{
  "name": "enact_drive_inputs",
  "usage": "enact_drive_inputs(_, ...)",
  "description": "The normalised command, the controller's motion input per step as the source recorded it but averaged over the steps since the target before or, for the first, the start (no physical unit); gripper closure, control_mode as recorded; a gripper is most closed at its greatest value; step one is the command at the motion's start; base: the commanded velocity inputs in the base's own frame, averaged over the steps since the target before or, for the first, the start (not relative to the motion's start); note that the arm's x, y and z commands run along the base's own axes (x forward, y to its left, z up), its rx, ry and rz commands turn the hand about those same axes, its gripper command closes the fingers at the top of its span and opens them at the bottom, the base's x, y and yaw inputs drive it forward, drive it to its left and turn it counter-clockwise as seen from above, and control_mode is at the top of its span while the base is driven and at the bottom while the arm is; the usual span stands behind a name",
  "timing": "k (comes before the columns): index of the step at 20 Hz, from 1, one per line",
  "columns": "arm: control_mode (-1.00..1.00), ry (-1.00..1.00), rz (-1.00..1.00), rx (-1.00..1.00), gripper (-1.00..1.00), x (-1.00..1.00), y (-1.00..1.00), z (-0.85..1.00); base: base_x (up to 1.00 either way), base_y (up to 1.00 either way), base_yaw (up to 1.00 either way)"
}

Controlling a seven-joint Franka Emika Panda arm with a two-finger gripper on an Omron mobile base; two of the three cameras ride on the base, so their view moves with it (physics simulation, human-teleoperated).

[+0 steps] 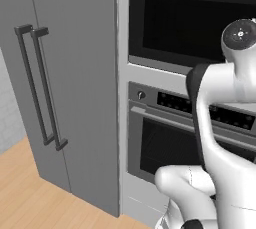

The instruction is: Pick the garlic from the sink and place it in the bowl. Then pick the bowl and place it in the microwave. Then close the microwave door and press the start button.

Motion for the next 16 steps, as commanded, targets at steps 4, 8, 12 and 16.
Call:
enact_drive_inputs(4, -1.0, 0.07, 0.21, -0.33, -1.0, -1.0, 0.0, 0.03, 0.0, 0.0, 0.0)
enact_drive_inputs(8, -1.0, 0.07, 0.17, -0.43, -1.0, -0.99, 0.02, 0.05, 0.0, 0.0, 0.0)
enact_drive_inputs(12, -1.0, 0.09, 0.23, -0.43, -1.0, -0.73, -0.1, 0.0, 0.0, 0.0, 0.0)
enact_drive_inputs(16, -1.0, 0.31, 0.17, -0.4, -1.0, -0.71, -0.16, 0.08, 0.0, 0.0, 0.0)
